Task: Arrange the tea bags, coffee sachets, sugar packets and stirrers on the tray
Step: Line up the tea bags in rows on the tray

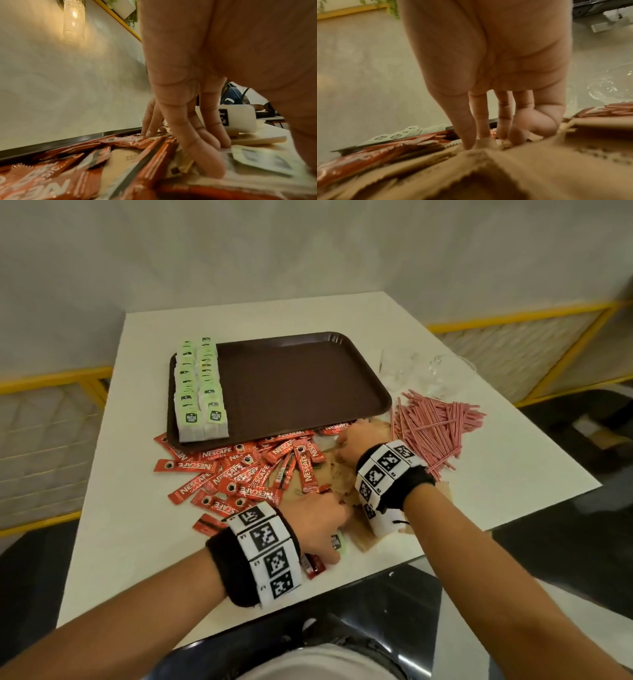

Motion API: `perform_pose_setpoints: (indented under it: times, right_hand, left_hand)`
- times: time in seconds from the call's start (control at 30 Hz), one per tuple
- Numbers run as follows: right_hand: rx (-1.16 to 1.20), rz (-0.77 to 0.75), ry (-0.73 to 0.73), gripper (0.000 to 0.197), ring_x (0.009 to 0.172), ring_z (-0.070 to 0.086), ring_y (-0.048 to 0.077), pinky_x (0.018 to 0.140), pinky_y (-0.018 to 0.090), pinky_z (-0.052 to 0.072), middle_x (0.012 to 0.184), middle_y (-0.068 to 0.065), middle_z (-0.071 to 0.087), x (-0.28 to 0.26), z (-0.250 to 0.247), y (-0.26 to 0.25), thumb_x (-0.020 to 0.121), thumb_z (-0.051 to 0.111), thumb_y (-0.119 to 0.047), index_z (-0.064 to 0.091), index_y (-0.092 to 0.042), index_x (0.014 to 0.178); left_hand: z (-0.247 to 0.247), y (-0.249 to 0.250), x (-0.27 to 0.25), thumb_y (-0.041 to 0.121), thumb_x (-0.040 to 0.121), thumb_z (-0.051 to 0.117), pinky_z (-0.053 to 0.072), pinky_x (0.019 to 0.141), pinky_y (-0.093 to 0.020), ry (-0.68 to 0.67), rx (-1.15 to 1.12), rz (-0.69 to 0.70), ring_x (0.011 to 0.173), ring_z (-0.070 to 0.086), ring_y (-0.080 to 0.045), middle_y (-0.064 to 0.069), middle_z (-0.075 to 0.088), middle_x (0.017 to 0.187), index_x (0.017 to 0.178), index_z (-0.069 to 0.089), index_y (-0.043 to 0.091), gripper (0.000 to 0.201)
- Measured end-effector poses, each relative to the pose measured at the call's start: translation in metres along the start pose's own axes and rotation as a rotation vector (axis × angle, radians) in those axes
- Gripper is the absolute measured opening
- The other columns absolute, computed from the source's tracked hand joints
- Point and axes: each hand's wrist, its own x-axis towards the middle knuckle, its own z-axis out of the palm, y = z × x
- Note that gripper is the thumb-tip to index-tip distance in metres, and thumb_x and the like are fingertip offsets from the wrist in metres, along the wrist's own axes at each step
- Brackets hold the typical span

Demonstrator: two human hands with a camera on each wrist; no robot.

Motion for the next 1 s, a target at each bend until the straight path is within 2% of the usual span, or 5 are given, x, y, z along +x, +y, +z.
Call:
perform_pose_setpoints:
  times: [0.2, 0.37, 0.67, 0.9, 1.0]
  right_hand:
    - [0.082, -0.100, -0.029, 0.029, 0.104, 0.059, 0.023, 0.084, 0.031, 0.048, 0.123, 0.008, 0.058, 0.010, -0.006, 0.012, 0.091, 0.053, -0.024, 0.064, -0.017, 0.117]
    - [0.105, -0.077, -0.059, 0.044, 0.075, 0.059, 0.021, 0.065, 0.029, 0.048, 0.083, 0.003, 0.059, 0.017, -0.001, 0.003, 0.086, 0.052, -0.055, 0.062, -0.012, 0.089]
    - [0.092, -0.085, -0.061, 0.038, 0.078, 0.061, 0.025, 0.065, 0.031, 0.046, 0.081, 0.005, 0.059, 0.019, -0.008, -0.006, 0.084, 0.060, -0.050, 0.050, -0.013, 0.080]
    - [0.112, -0.060, -0.088, 0.032, 0.078, 0.062, 0.026, 0.069, 0.033, 0.049, 0.080, 0.005, 0.061, 0.019, -0.011, -0.009, 0.081, 0.067, -0.040, 0.051, -0.013, 0.083]
    - [0.173, -0.027, -0.086, 0.032, 0.073, 0.062, 0.025, 0.067, 0.032, 0.051, 0.071, 0.003, 0.057, 0.018, -0.011, -0.008, 0.081, 0.065, -0.041, 0.055, -0.011, 0.086]
  left_hand:
    - [-0.004, 0.003, 0.007, 0.024, 0.083, 0.062, 0.047, 0.073, -0.030, 0.018, -0.002, -0.023, 0.100, 0.052, -0.022, -0.007, 0.048, 0.118, 0.125, 0.047, 0.016, 0.046]
    - [-0.011, -0.003, 0.005, 0.021, 0.088, 0.052, 0.046, 0.079, -0.031, -0.043, -0.072, 0.013, 0.101, 0.050, -0.019, -0.002, 0.046, 0.114, 0.119, 0.054, 0.026, 0.032]
    - [-0.020, -0.020, 0.002, 0.028, 0.085, 0.062, 0.038, 0.083, -0.023, -0.014, -0.223, 0.020, 0.094, 0.041, -0.007, 0.007, 0.045, 0.101, 0.104, 0.058, 0.022, 0.020]
    - [-0.039, -0.051, -0.019, 0.002, 0.086, 0.056, 0.048, 0.070, -0.012, 0.152, -0.678, -0.044, 0.086, 0.057, 0.012, 0.008, 0.055, 0.111, 0.111, 0.054, 0.021, 0.031]
    - [-0.047, -0.065, -0.027, -0.004, 0.089, 0.051, 0.052, 0.070, -0.019, 0.178, -0.915, -0.111, 0.094, 0.063, -0.007, 0.000, 0.057, 0.116, 0.116, 0.050, 0.022, 0.038]
